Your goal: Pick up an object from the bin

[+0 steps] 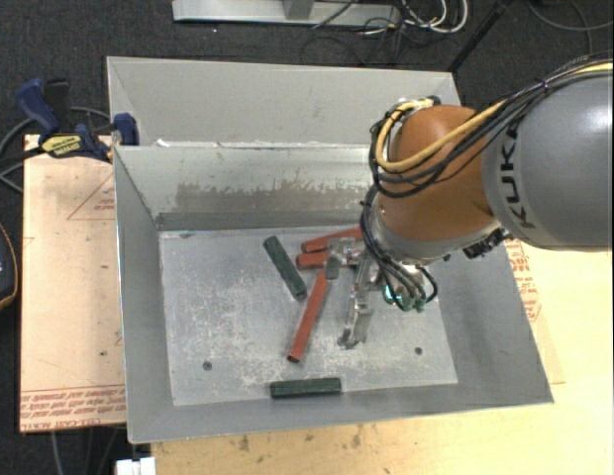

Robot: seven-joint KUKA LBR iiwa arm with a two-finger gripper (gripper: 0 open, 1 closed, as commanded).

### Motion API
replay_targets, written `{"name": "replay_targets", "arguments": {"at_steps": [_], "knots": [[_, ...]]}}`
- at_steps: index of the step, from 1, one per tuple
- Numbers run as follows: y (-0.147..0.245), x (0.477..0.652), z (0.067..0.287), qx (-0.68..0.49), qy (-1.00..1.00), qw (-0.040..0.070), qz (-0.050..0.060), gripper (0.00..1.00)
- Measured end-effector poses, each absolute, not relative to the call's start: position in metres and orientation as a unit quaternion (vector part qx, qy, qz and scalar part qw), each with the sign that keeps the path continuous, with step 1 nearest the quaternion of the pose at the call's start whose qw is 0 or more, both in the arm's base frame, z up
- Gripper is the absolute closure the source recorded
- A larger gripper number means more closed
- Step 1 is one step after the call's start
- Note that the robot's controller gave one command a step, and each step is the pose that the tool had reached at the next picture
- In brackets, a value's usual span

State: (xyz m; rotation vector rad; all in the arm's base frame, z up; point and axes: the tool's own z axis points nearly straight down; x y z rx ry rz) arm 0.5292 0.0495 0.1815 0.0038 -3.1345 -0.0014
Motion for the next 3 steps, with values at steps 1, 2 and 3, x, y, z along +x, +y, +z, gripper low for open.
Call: {"name": "replay_targets", "arguments": {"at_steps": [1,2,3], "knots": [[0.0538,0.5756,0.0702,0.123,-0.992,-0.005,-0.001,0.0],[0.0535,0.5756,0.0726,0.123,-0.992,-0.004,-0.001,1.0],[0.0532,0.5742,0.0709,0.123,-0.992,-0.002,-0.001,0.0]]}}
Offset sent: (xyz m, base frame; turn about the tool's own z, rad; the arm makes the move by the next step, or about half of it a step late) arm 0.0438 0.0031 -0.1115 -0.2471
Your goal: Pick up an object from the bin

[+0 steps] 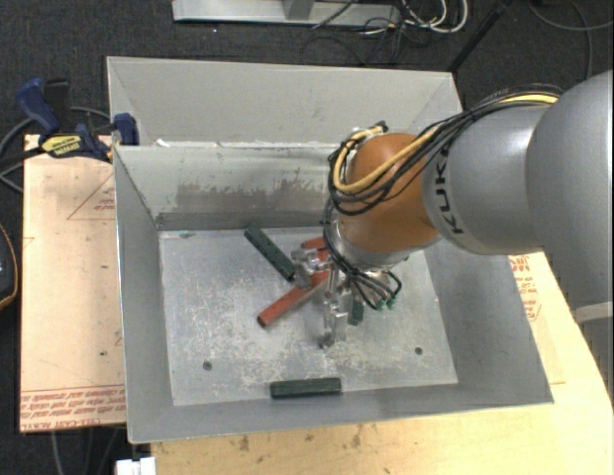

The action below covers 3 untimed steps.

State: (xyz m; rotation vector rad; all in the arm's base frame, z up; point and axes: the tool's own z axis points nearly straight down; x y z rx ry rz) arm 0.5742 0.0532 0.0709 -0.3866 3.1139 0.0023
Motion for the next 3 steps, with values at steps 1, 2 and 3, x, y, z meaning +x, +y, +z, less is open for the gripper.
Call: {"name": "replay_targets", "arguments": {"at_steps": [1,2,3], "knots": [[0.053,0.575,0.072,-0.123,0.992,0.002,0.0,1.0],[0.085,0.617,0.09,-0.341,0.94,0.004,0.0,1.0],[0.08,0.629,0.209,-0.333,0.943,0.006,-0.001,1.0]]}}
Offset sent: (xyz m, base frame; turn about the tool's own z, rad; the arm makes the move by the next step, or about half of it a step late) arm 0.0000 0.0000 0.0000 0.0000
